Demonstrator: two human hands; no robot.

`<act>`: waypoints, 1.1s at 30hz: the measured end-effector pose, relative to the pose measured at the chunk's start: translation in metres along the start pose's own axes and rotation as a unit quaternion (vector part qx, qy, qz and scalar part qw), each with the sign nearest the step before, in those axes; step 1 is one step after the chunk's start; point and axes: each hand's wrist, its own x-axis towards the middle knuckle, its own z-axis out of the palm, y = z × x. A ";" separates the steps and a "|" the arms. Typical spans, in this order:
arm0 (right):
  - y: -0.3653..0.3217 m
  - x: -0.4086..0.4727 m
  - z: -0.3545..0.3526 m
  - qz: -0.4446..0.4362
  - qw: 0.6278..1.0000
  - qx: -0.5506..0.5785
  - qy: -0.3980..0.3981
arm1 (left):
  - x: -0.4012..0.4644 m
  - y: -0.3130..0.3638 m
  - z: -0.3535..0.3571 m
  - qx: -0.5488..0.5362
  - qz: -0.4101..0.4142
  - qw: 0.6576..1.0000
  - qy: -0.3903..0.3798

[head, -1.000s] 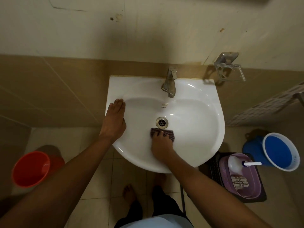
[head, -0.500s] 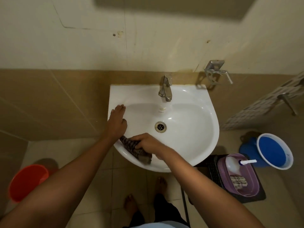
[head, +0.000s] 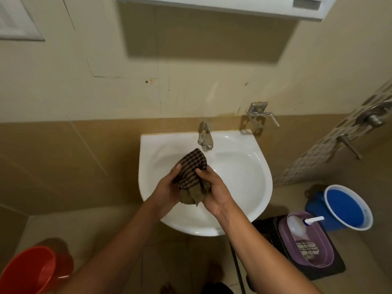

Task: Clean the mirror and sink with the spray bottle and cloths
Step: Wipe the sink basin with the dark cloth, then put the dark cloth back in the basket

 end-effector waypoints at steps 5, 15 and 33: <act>-0.020 -0.007 -0.004 -0.043 0.981 -0.175 0.067 | 0.001 0.019 0.021 0.120 0.051 0.986 0.103; -0.062 -0.032 -0.047 -0.037 0.944 -0.325 0.050 | 0.014 0.037 0.067 0.249 0.021 0.966 0.065; -0.162 -0.121 -0.175 -0.145 0.972 -0.162 0.092 | 0.049 -0.057 0.212 0.273 0.090 0.958 -0.018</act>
